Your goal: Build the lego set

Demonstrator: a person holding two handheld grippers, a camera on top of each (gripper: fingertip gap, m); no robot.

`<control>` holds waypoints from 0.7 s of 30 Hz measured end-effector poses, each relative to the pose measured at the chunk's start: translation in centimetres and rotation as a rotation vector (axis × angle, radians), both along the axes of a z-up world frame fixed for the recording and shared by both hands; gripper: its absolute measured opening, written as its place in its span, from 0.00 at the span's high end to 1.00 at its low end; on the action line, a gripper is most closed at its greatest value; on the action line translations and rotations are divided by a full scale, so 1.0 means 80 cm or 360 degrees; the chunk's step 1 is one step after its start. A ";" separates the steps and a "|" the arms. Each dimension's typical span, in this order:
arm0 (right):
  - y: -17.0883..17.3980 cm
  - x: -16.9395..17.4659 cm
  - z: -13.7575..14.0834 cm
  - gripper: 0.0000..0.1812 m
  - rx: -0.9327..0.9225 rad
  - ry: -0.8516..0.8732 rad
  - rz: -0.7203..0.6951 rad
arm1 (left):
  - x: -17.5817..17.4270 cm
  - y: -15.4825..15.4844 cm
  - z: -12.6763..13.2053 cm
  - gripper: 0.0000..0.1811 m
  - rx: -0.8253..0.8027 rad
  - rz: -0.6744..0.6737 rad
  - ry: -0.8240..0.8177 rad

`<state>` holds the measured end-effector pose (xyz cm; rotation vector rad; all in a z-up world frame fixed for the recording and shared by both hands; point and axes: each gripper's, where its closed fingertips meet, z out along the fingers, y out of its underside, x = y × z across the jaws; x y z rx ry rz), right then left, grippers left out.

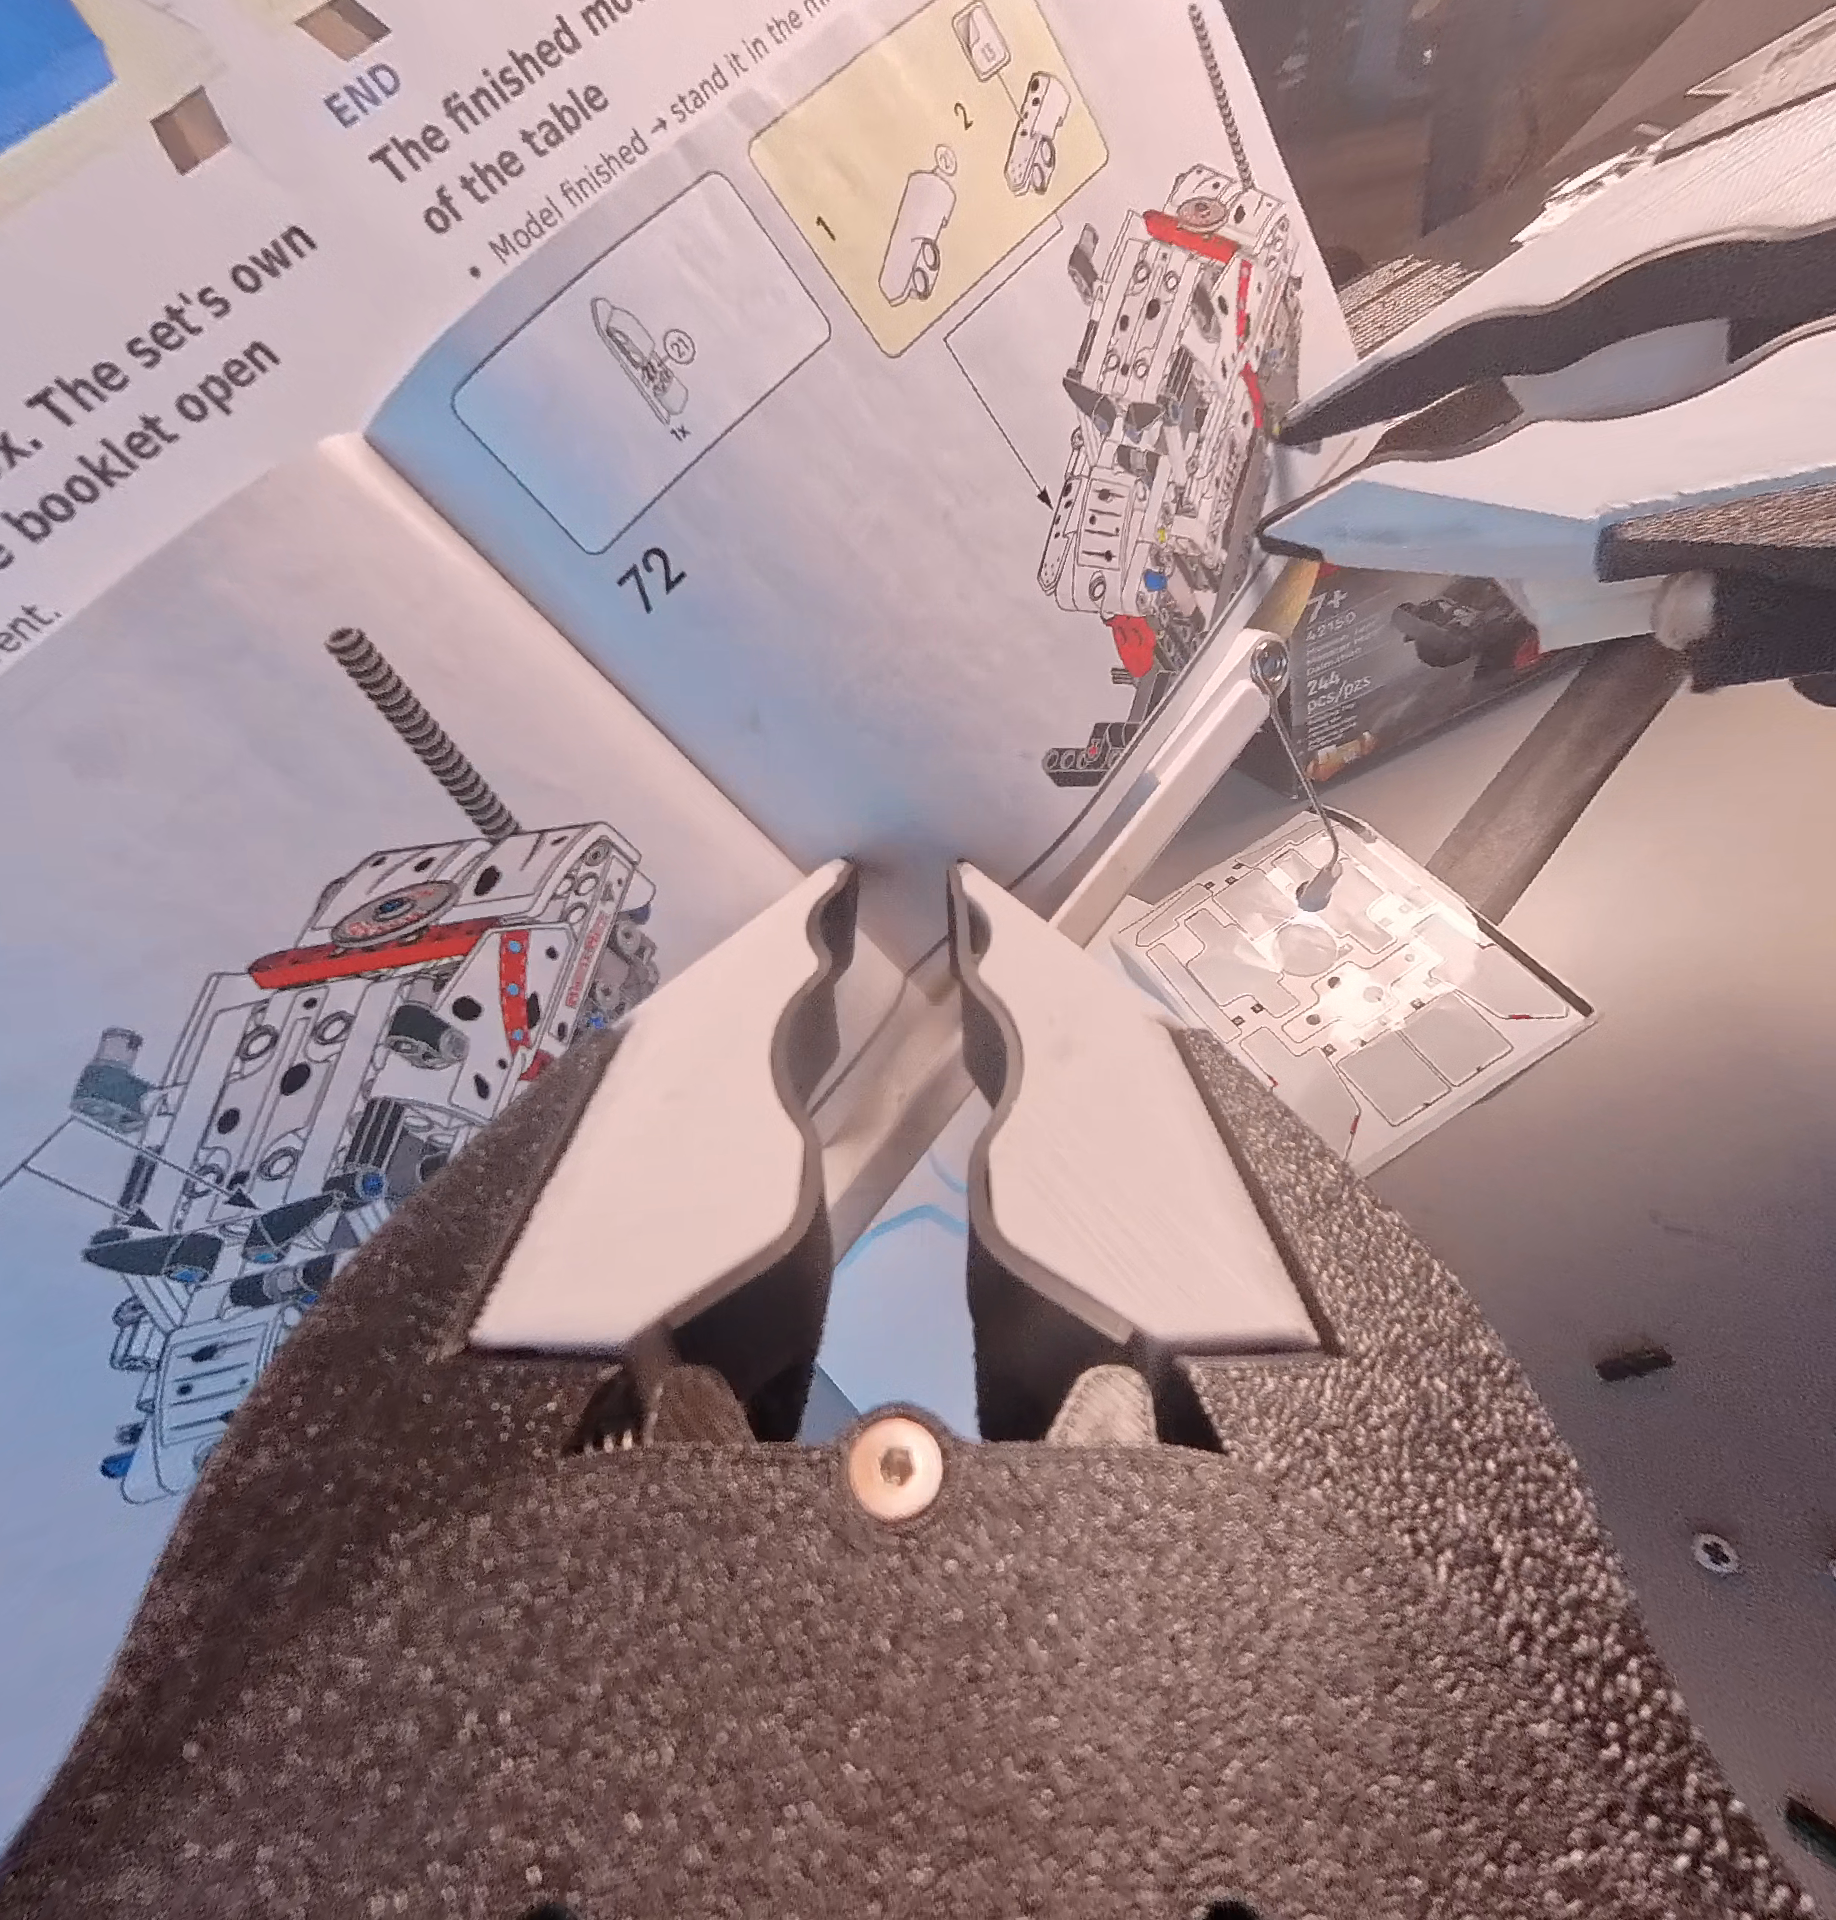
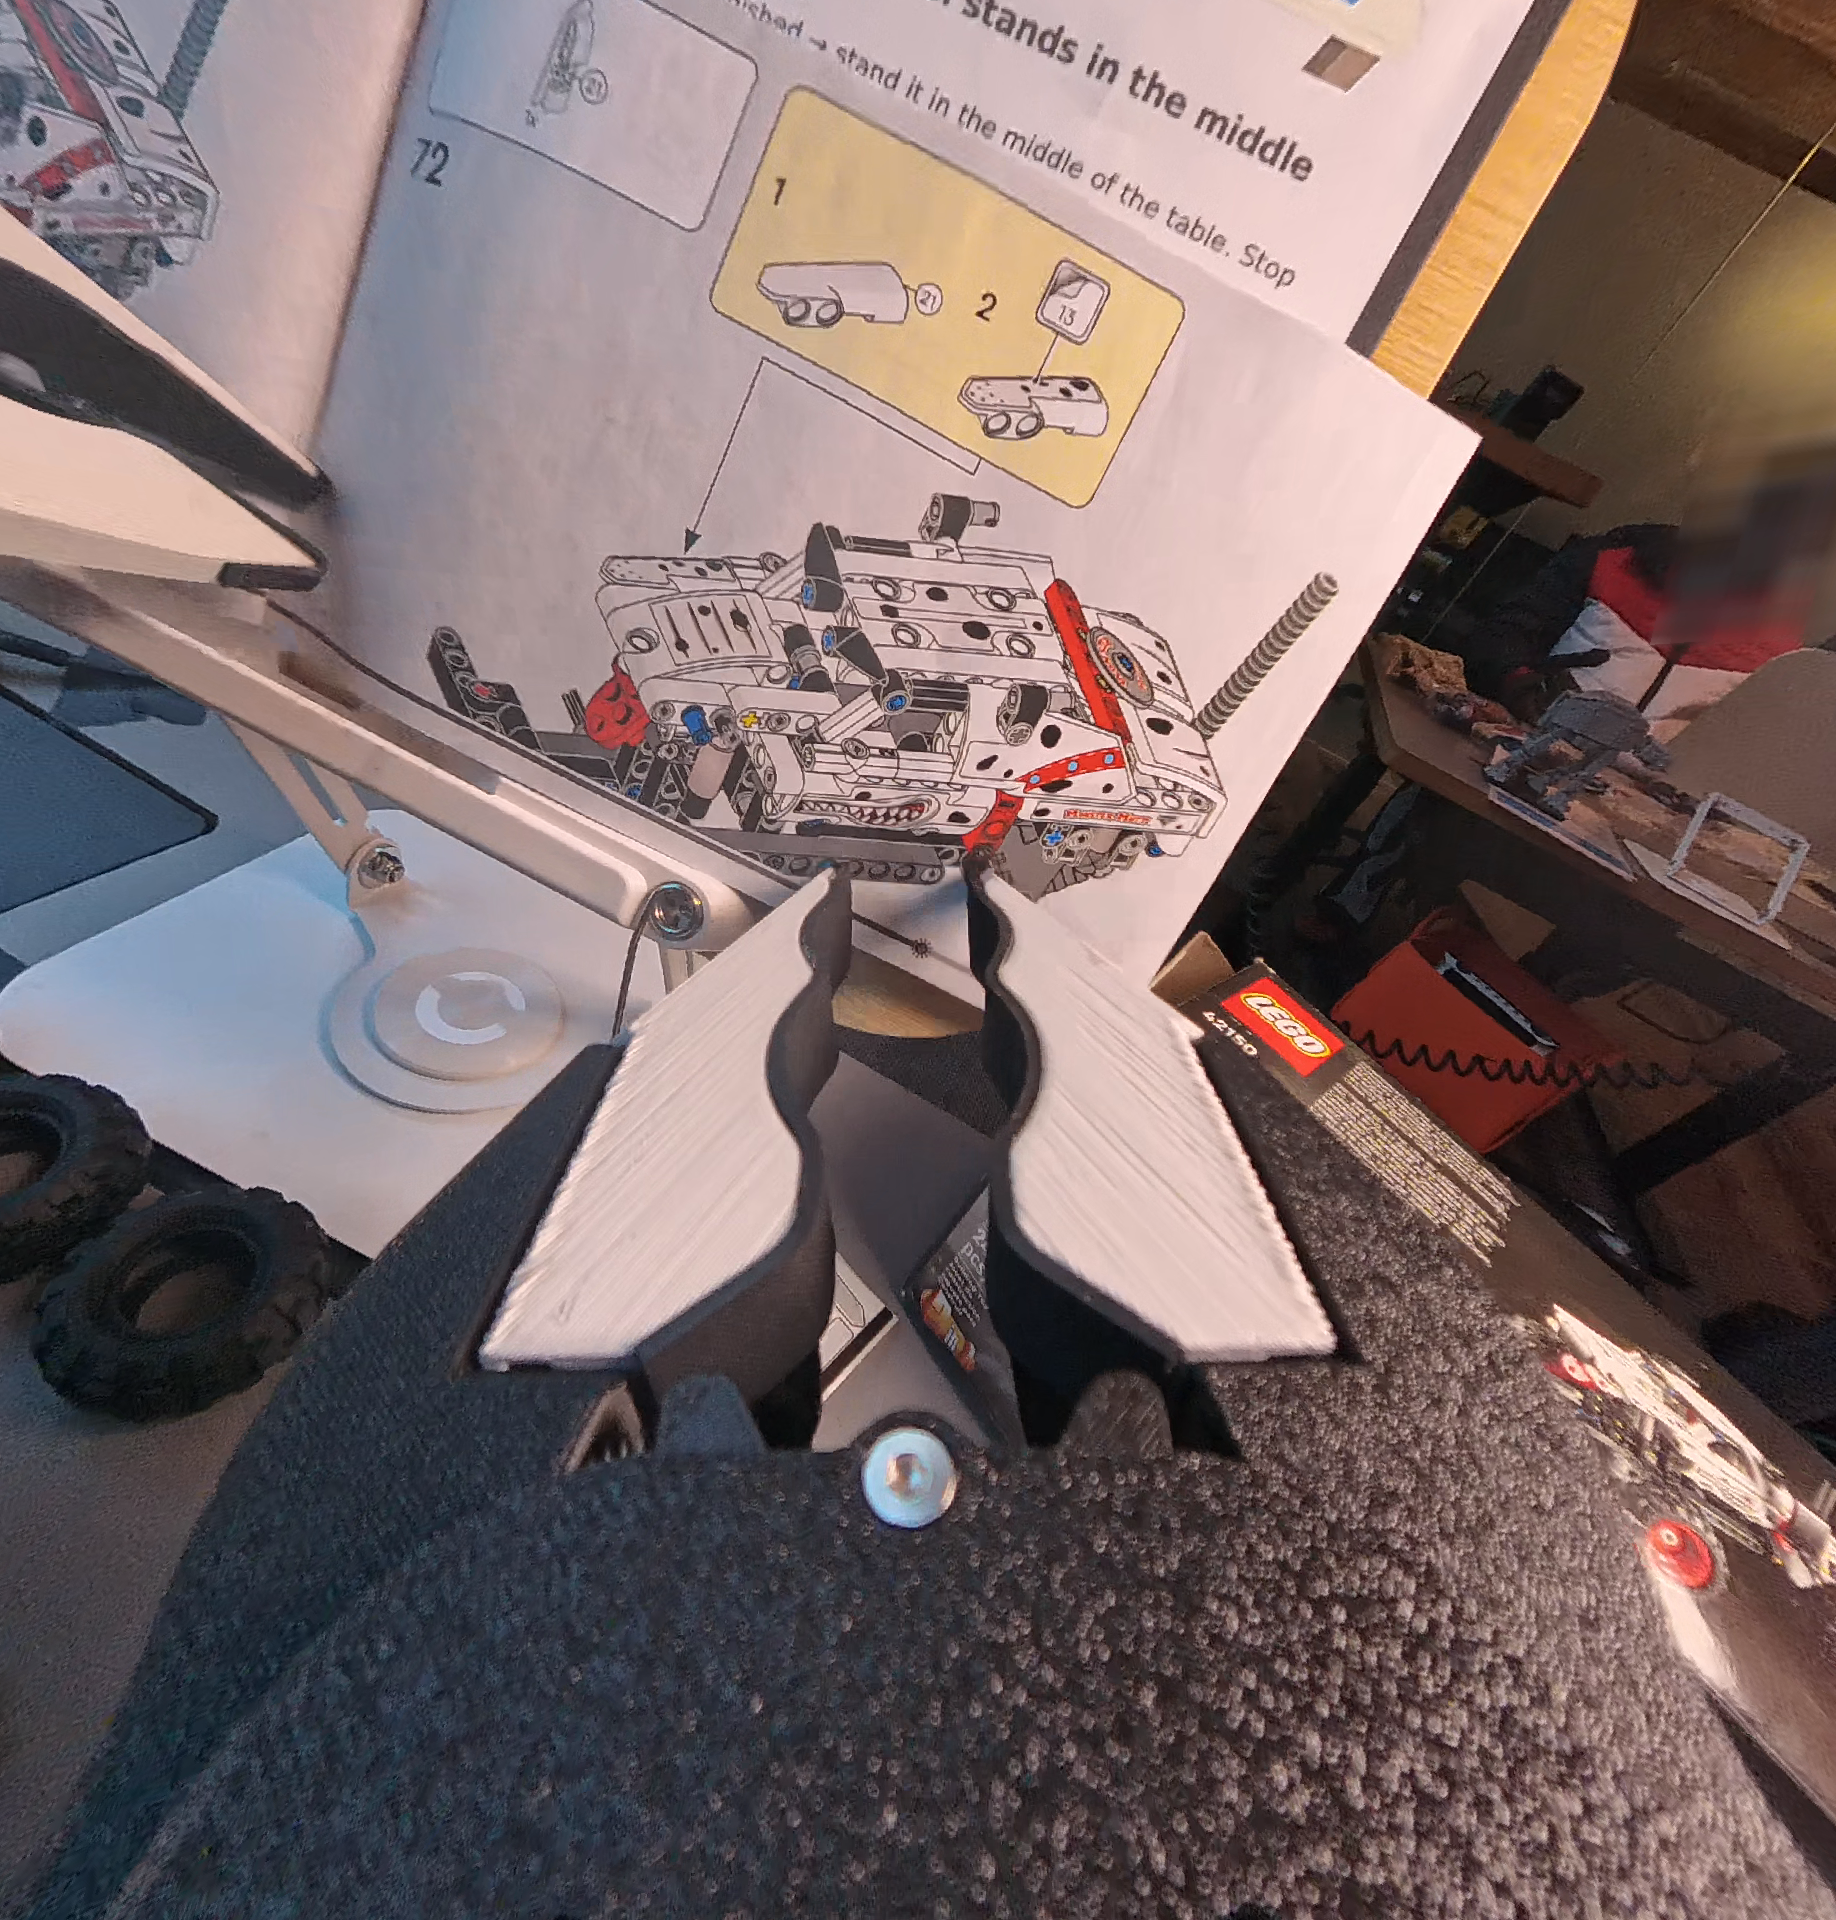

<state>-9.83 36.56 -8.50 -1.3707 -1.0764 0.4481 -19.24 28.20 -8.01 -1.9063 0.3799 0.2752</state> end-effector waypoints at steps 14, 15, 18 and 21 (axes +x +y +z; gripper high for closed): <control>-0.056 -0.021 0.052 0.87 0.0062 0.0160 0.0204 | -0.132 -0.121 0.020 0.66 0.0513 0.0553 -0.0491; -0.068 -0.029 0.057 0.85 0.0076 0.0162 0.0244 | -0.137 -0.124 0.018 0.65 0.0527 0.0558 -0.0509; -0.089 -0.055 0.064 0.81 0.0063 0.0151 0.0299 | -0.141 -0.128 0.011 0.63 0.0536 0.0538 -0.0588; -0.089 -0.077 0.064 0.80 0.0045 0.0119 0.0299 | -0.141 -0.131 0.010 0.63 0.0549 0.0525 -0.0567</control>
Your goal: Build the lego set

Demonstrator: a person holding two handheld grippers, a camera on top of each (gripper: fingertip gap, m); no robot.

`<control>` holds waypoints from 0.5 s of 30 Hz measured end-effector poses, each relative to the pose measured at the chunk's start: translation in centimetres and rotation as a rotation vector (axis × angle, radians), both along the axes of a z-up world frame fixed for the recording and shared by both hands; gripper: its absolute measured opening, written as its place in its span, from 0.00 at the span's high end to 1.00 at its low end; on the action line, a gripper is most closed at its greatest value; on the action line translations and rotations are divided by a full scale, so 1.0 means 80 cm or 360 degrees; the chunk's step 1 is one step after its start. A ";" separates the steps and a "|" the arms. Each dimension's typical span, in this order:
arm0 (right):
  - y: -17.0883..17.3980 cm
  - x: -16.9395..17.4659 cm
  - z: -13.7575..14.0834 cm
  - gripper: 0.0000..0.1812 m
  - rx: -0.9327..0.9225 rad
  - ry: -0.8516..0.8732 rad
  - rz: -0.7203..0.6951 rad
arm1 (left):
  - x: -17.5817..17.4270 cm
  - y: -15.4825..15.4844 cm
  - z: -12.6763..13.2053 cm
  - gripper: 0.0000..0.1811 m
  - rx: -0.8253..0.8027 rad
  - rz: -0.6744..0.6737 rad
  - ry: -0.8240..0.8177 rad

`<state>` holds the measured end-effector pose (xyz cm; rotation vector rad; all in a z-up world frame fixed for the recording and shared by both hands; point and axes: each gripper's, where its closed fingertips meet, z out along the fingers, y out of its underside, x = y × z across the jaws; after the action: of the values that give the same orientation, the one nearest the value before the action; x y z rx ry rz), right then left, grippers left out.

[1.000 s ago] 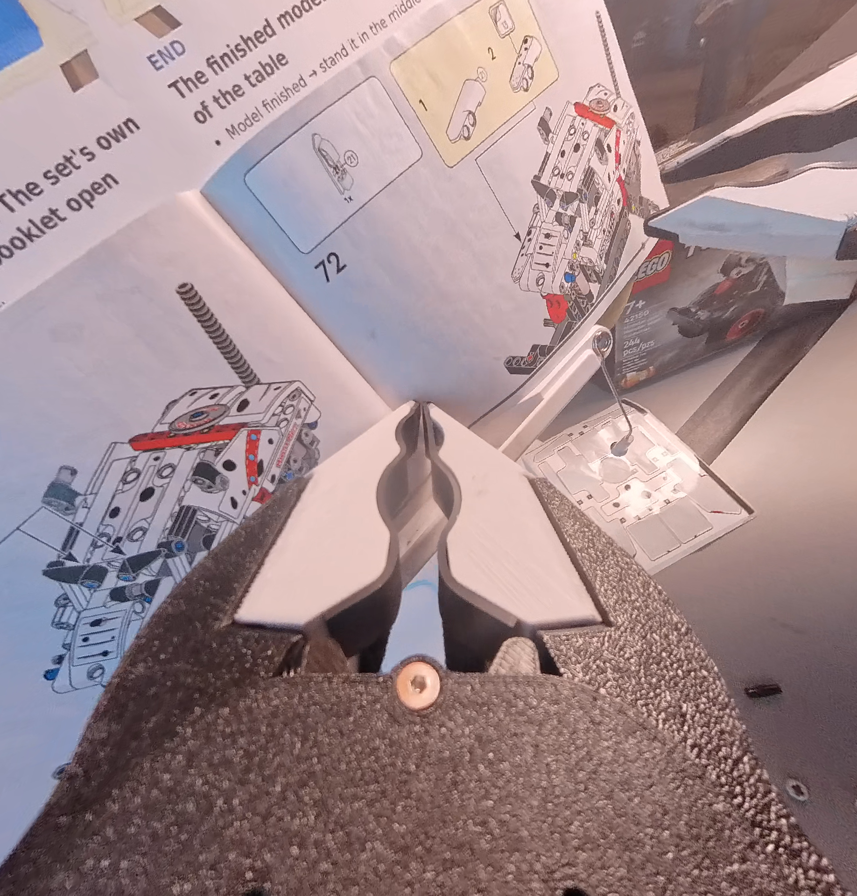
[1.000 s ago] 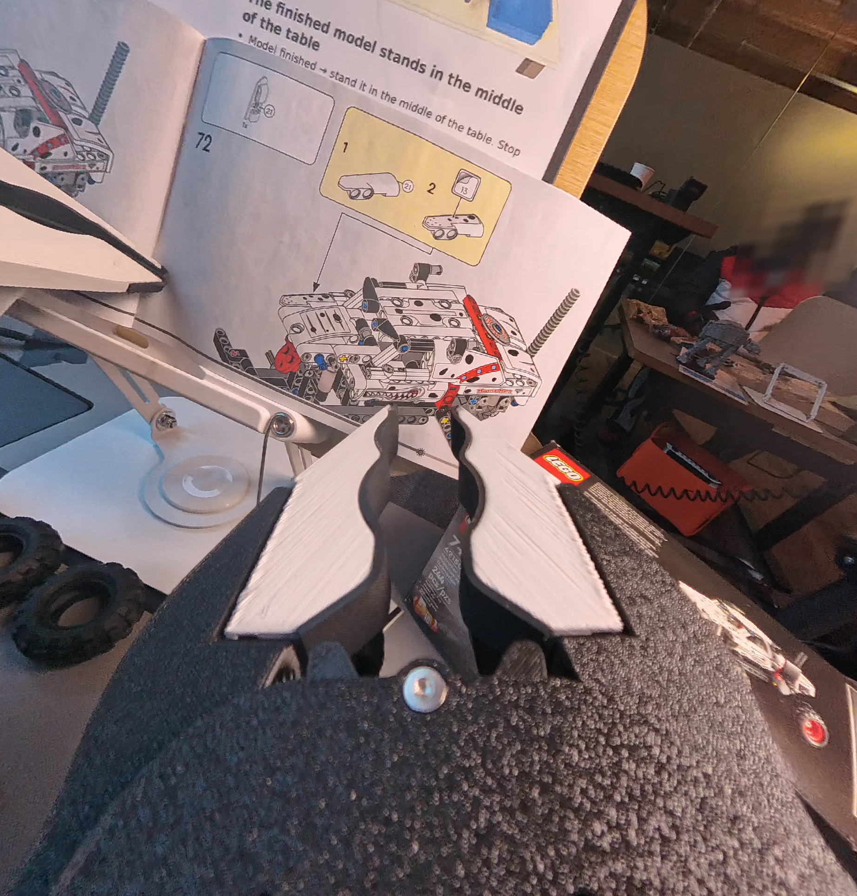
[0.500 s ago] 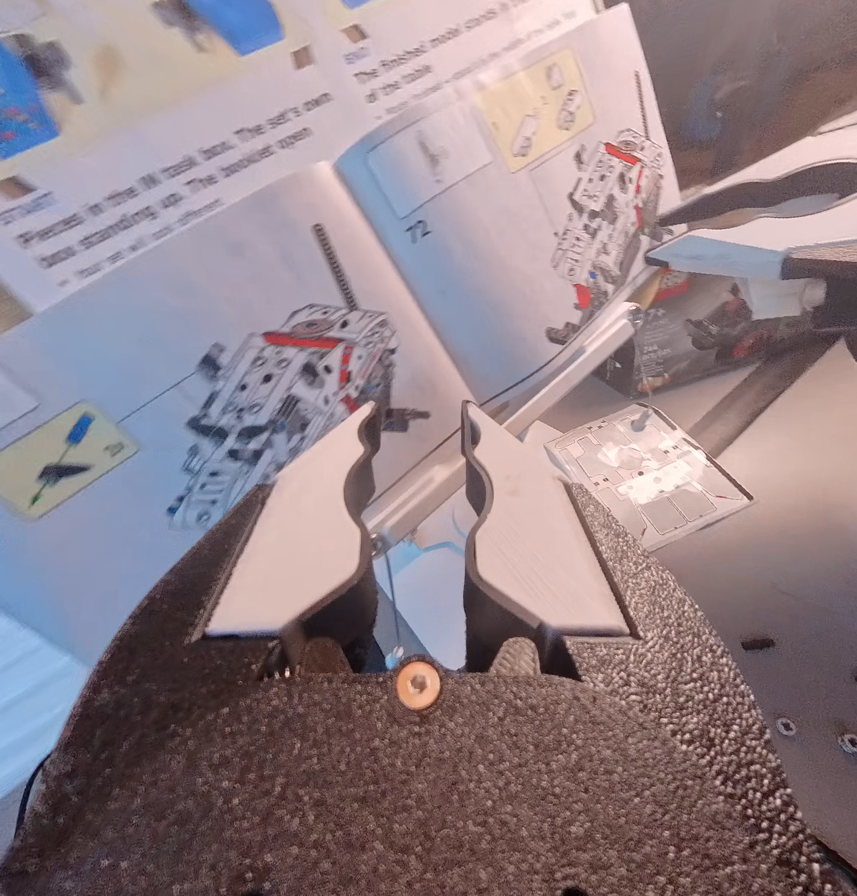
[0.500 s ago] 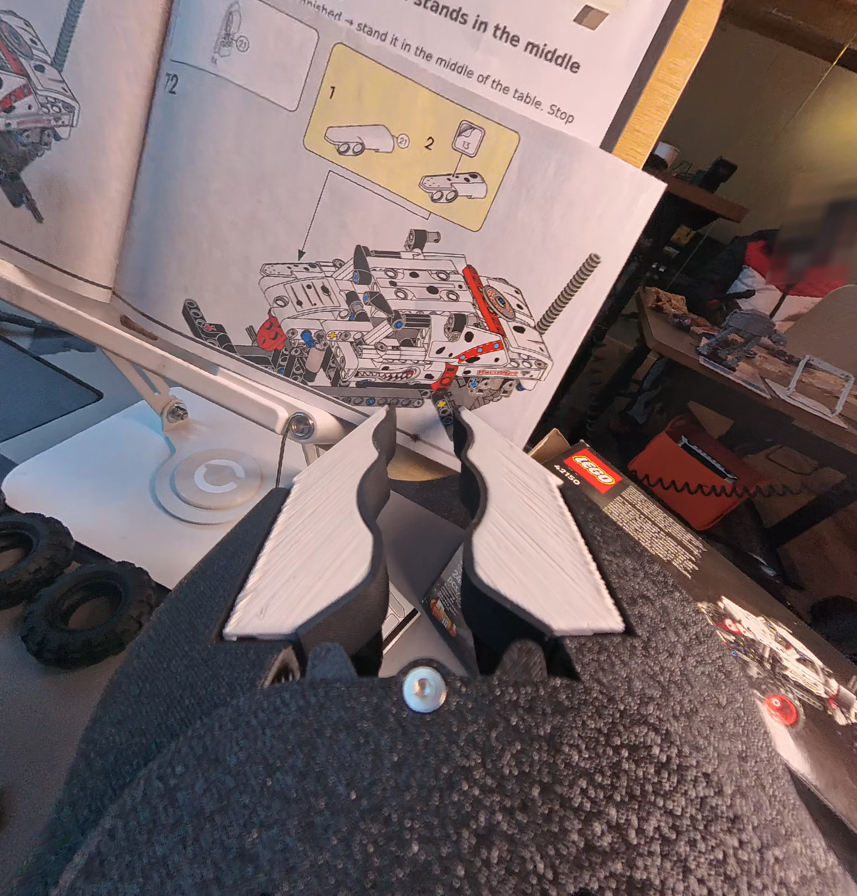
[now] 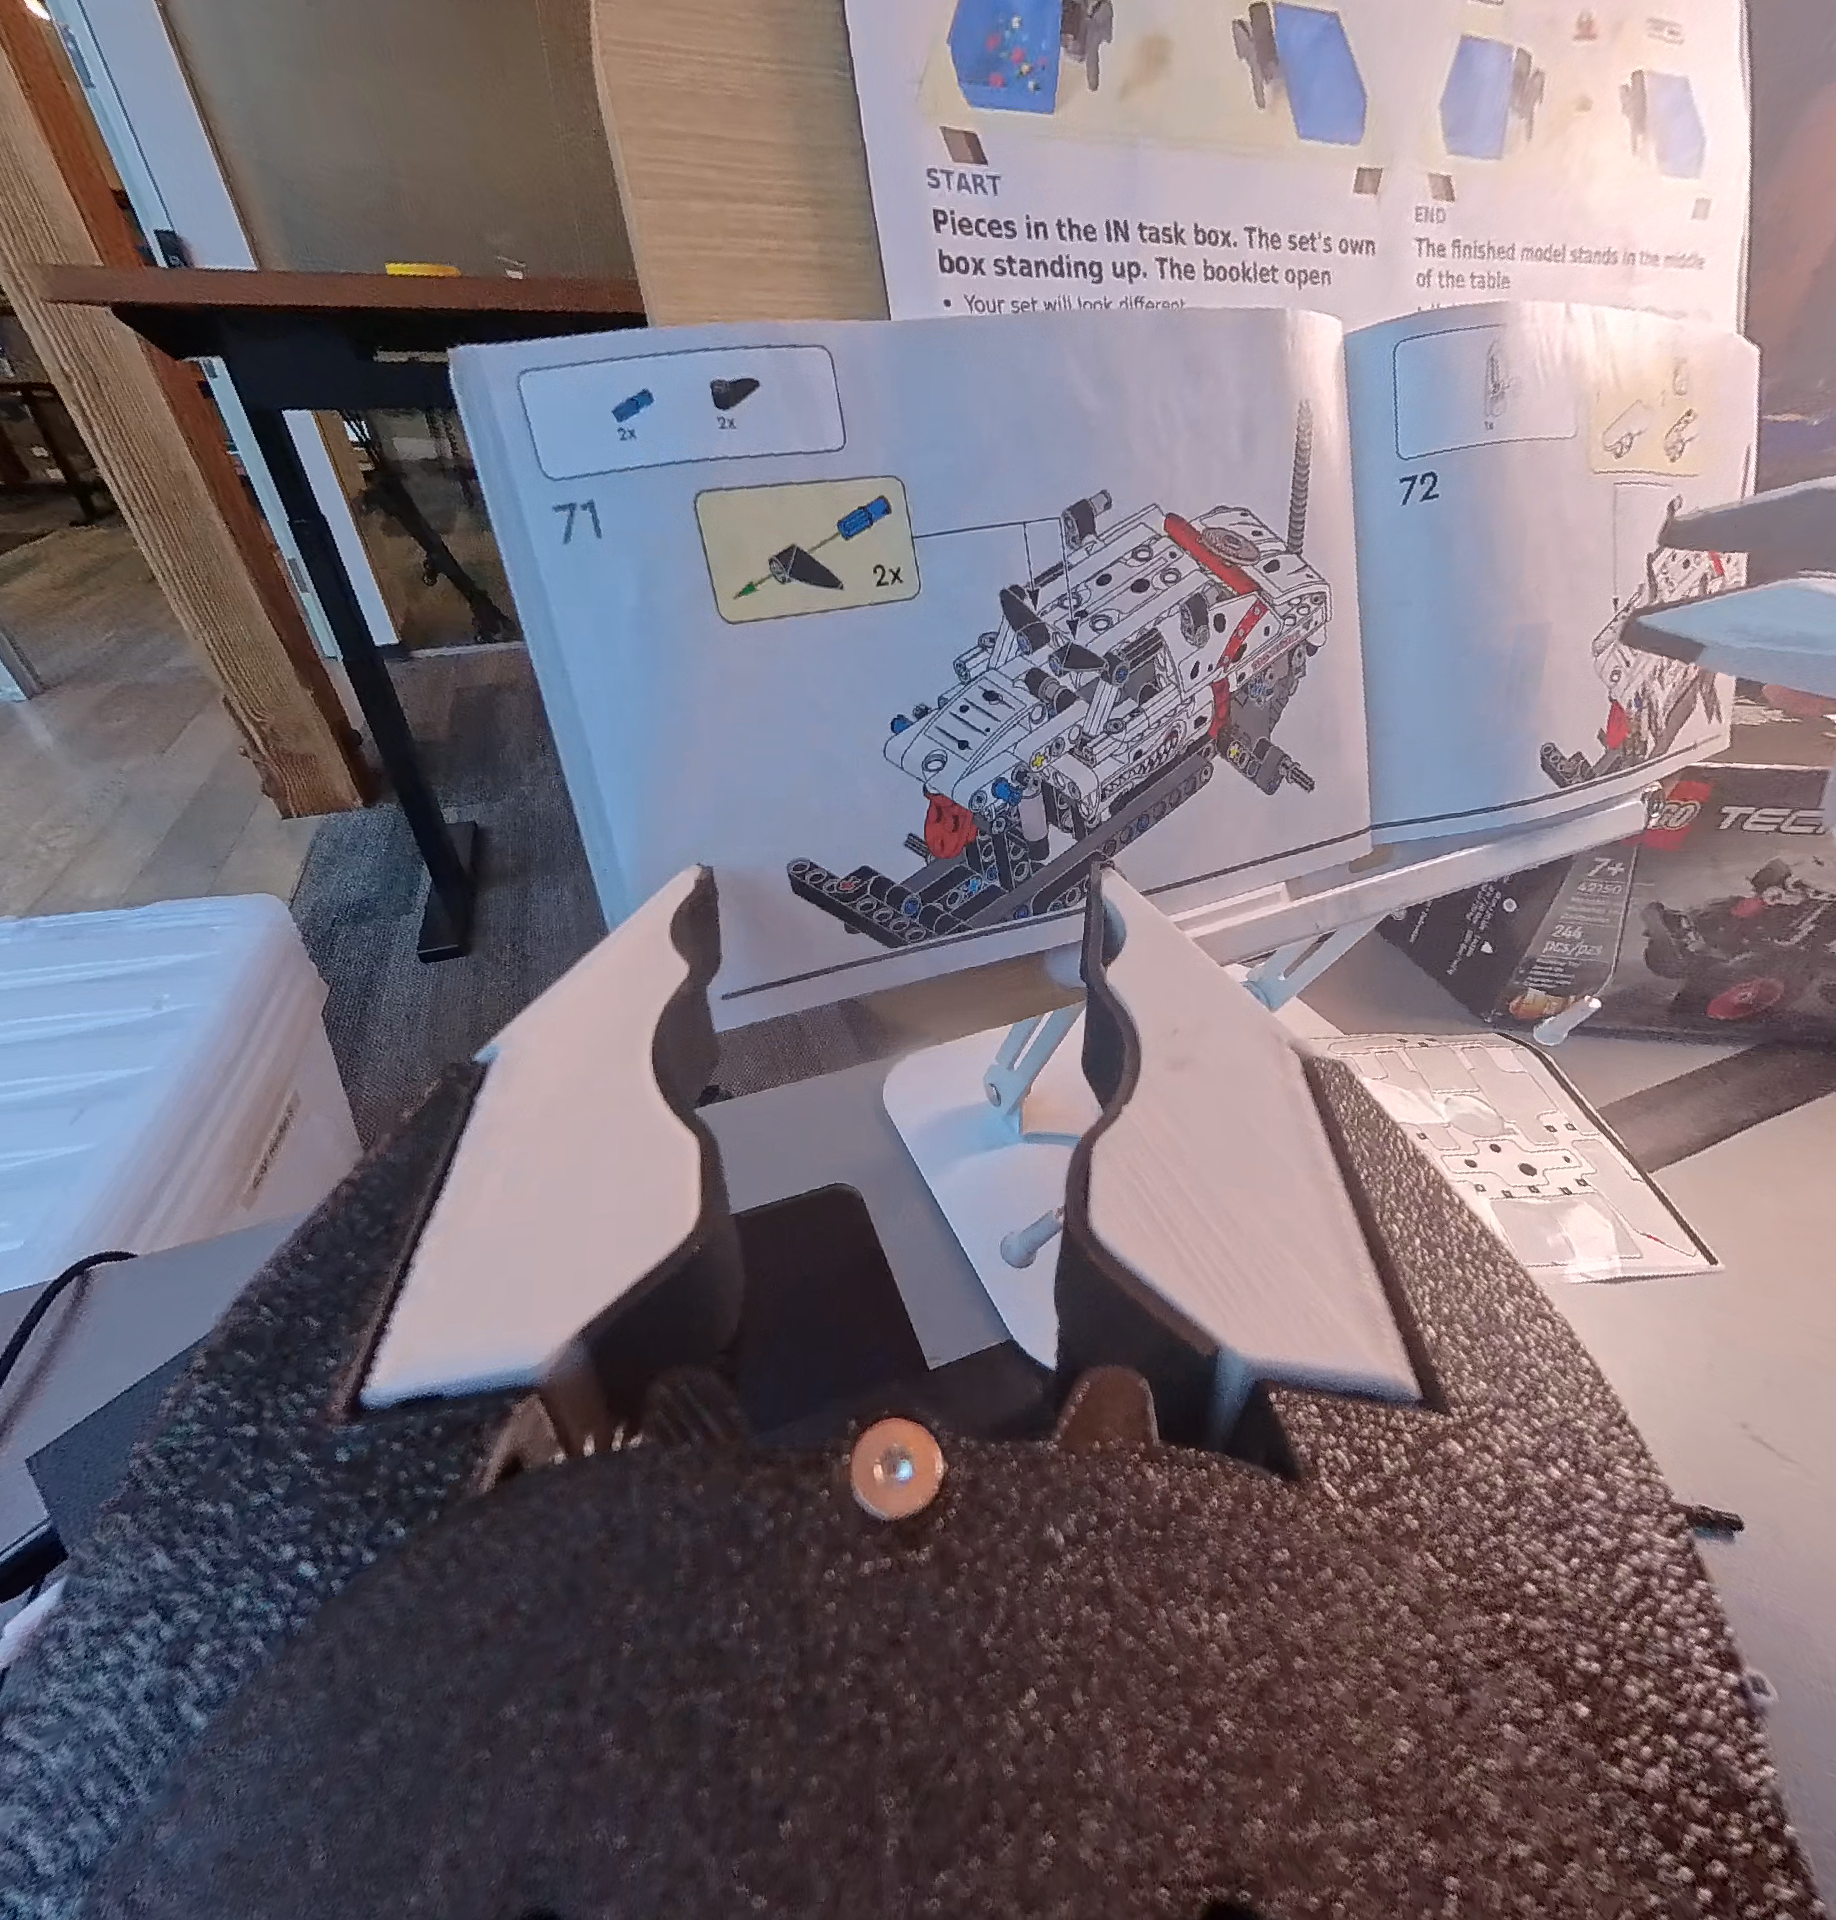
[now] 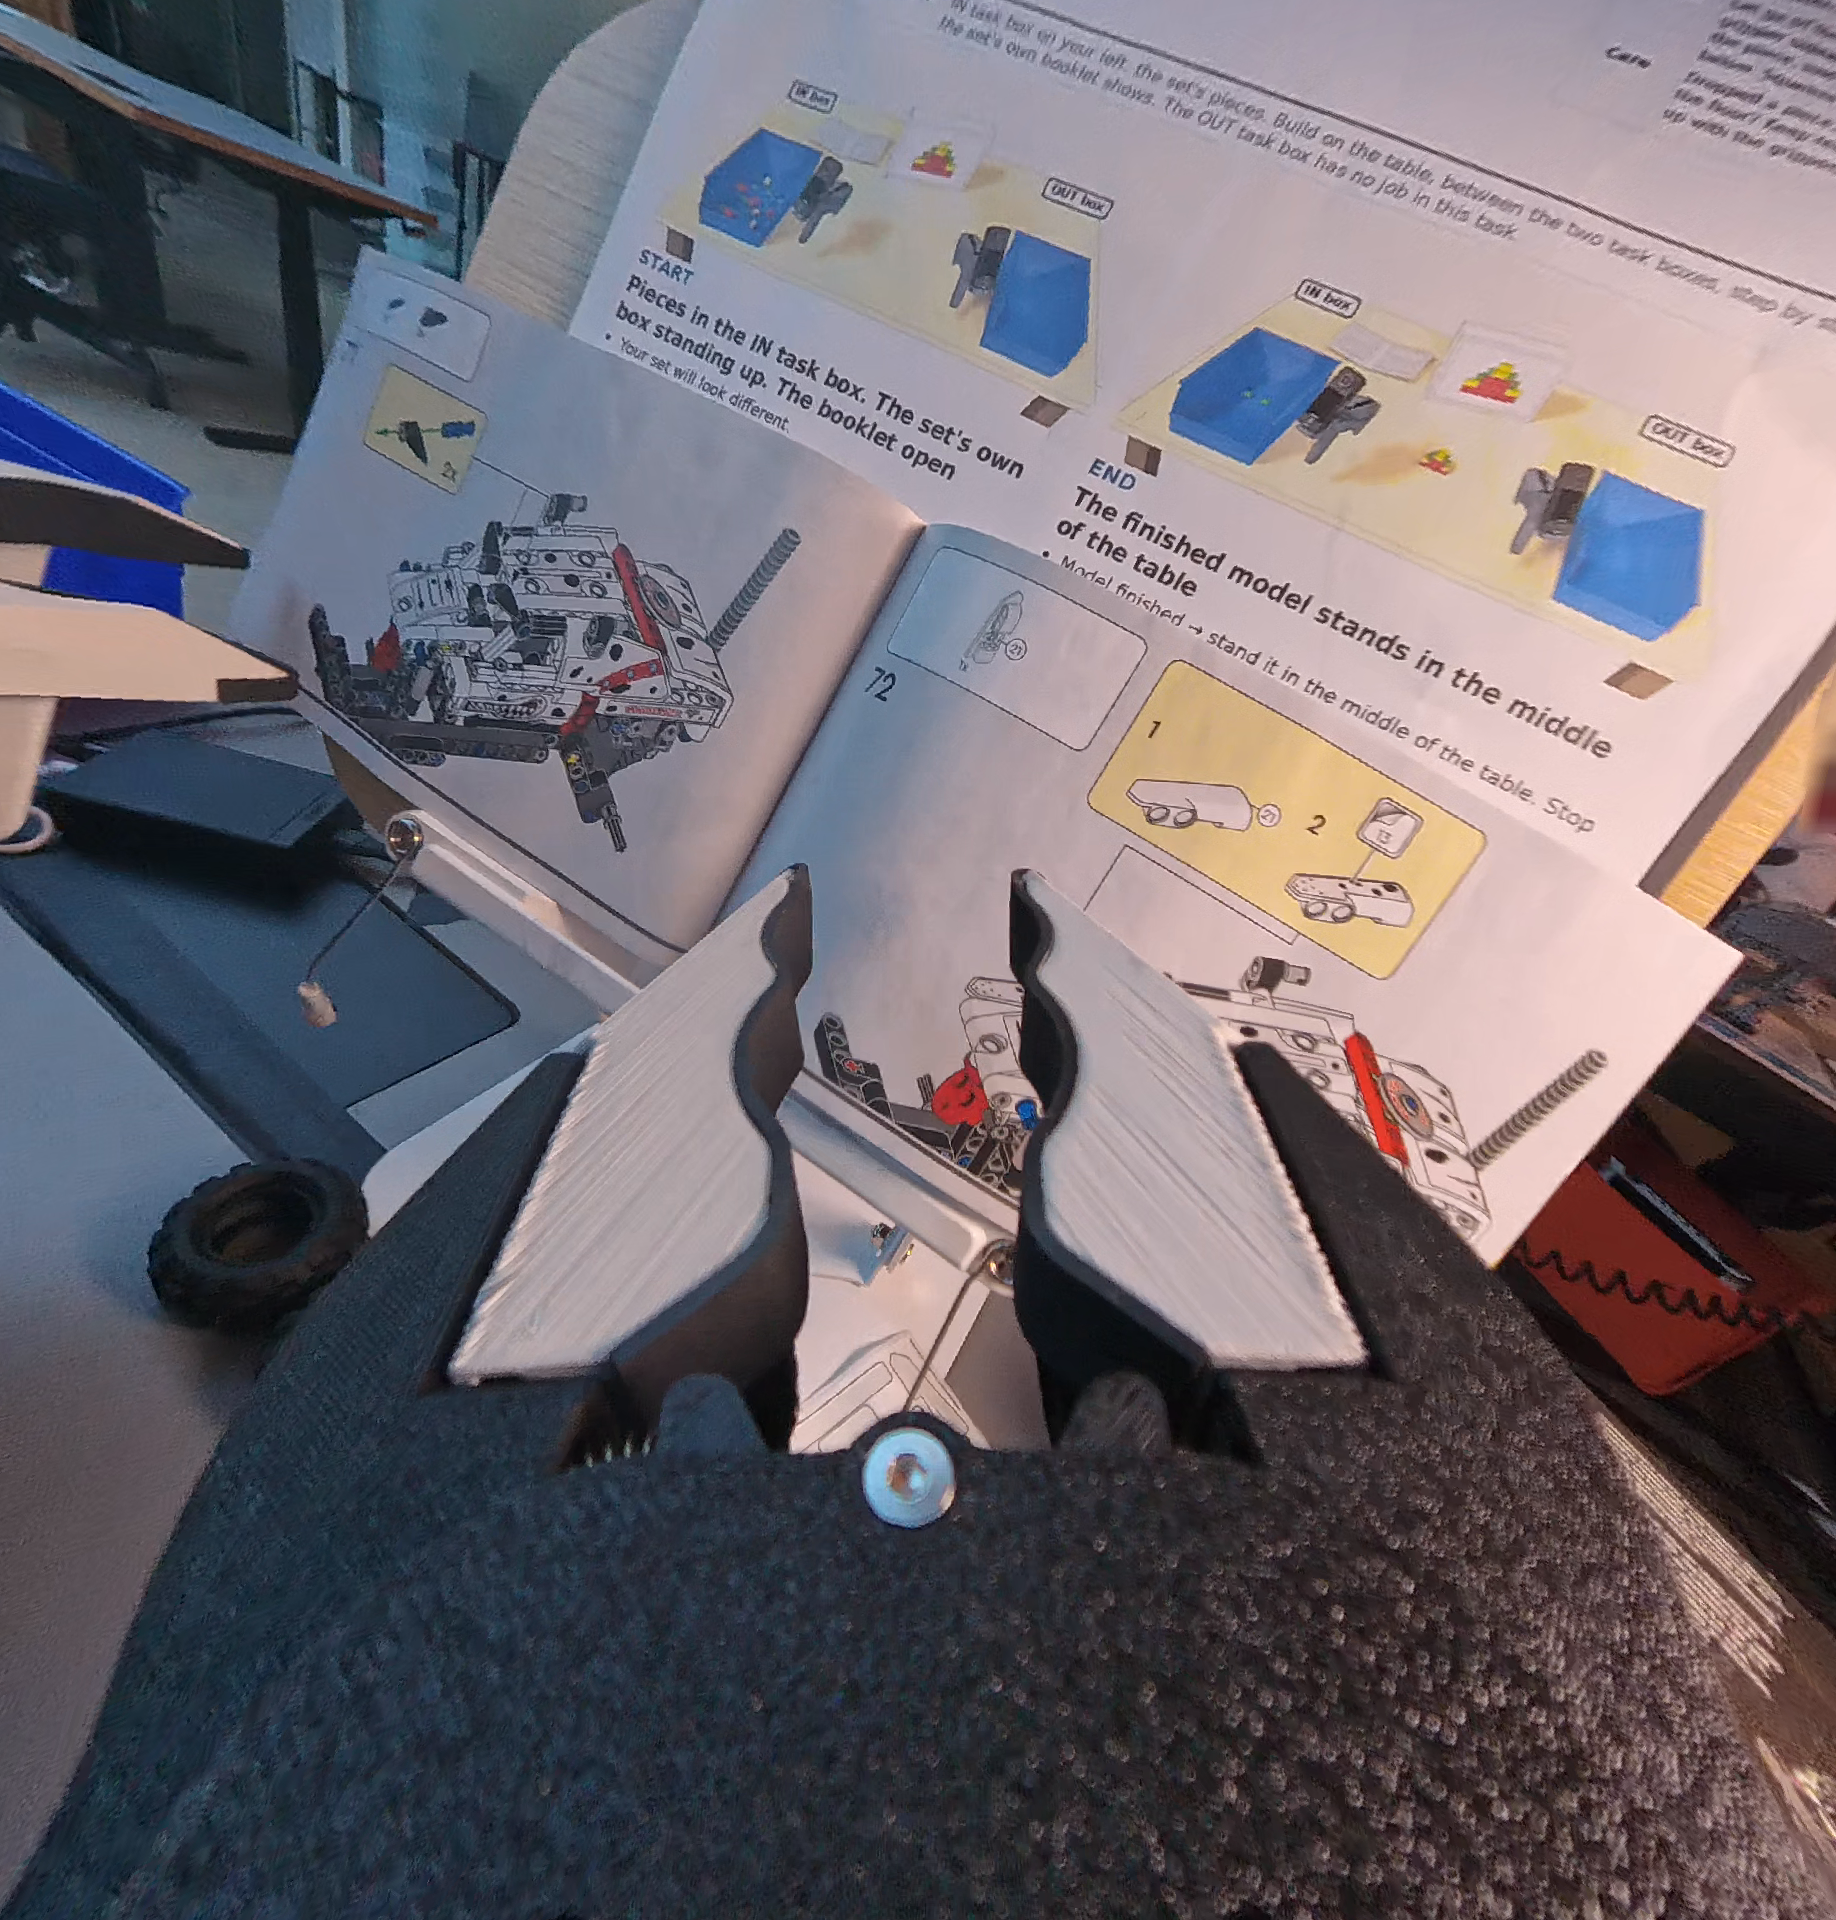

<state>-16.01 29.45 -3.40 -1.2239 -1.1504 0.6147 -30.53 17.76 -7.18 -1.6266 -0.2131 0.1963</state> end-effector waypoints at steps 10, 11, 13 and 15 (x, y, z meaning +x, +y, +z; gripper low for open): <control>0.022 -0.014 -0.020 0.80 -0.0007 -0.0093 -0.0078 | 0.000 0.016 -0.004 0.55 -0.0030 -0.0090 0.0081; 0.019 -0.011 -0.021 0.80 0.0003 -0.0092 -0.0072 | 0.000 0.017 -0.005 0.55 -0.0040 -0.0080 0.0105; 0.013 -0.006 -0.023 0.81 0.0009 -0.0095 -0.0051 | -0.002 0.019 -0.007 0.55 -0.0060 -0.0054 0.0143; 0.003 0.001 -0.026 0.81 0.0007 -0.0097 -0.0018 | -0.005 0.020 -0.007 0.58 -0.0060 -0.0014 0.0157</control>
<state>-15.91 29.71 -5.44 -1.2520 -1.1944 0.5697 -30.93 19.32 -7.73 -1.6501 -0.1271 0.2745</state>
